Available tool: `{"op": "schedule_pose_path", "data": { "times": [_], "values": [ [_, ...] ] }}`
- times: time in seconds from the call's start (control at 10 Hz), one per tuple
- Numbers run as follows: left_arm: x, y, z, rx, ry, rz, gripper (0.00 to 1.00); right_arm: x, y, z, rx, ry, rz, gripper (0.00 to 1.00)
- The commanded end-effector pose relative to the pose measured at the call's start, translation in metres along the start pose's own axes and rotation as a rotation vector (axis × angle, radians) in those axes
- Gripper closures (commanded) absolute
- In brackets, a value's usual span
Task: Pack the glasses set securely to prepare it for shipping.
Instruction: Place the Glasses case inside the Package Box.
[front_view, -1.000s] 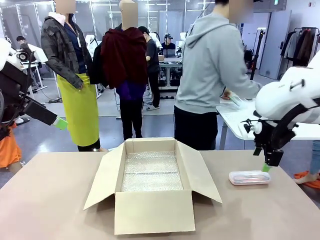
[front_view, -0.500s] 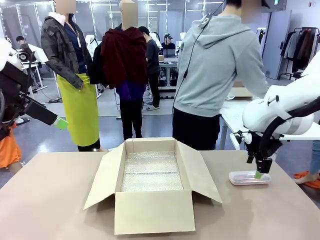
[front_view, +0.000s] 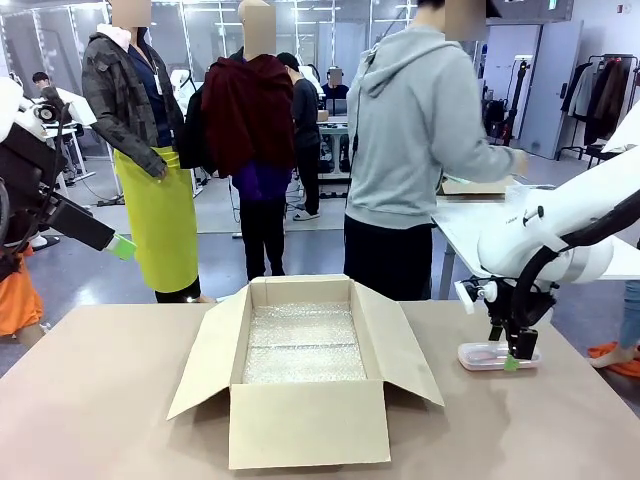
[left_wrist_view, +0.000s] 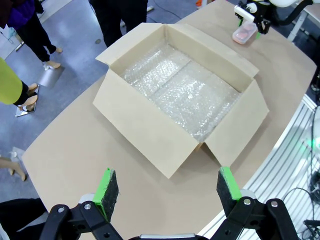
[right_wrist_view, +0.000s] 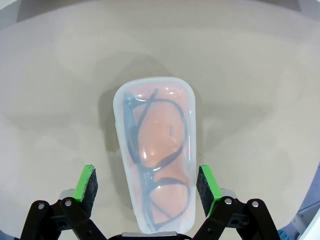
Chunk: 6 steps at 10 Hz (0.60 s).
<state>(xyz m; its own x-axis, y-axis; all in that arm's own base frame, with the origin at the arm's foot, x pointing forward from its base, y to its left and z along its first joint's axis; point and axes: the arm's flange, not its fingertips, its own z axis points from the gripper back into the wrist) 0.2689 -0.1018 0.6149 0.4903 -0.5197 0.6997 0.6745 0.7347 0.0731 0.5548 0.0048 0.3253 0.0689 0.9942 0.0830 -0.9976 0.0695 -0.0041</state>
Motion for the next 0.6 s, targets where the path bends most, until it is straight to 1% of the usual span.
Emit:
{"op": "schedule_pose_path", "data": {
  "times": [0.0, 0.2, 0.3, 0.4, 0.5],
  "values": [
    [0.0001, 0.0001, 0.0011, 0.0, -0.003, -0.006, 0.0, -0.0005, -0.0055, -0.0077, 0.012, -0.018, 0.027, 0.0],
    [0.0001, 0.0001, 0.0011, 0.0, -0.003, -0.006, 0.0, -0.0004, -0.0066, -0.0142, 0.02, -0.013, 0.016, 0.0],
    [0.0001, 0.0001, 0.0011, 0.0, -0.003, -0.006, 0.0, 0.0005, -0.0061, -0.0149, 0.018, -0.008, 0.019, 0.02],
    [0.0001, 0.0001, 0.0011, 0.0, -0.003, -0.006, 0.0, 0.0005, -0.0055, -0.0133, 0.015, -0.005, 0.019, 0.2],
    [0.0001, 0.0001, 0.0011, 0.0, -0.003, -0.006, 0.0, 0.0001, -0.0049, -0.0118, 0.017, -0.004, 0.017, 0.22]
  ]
}}
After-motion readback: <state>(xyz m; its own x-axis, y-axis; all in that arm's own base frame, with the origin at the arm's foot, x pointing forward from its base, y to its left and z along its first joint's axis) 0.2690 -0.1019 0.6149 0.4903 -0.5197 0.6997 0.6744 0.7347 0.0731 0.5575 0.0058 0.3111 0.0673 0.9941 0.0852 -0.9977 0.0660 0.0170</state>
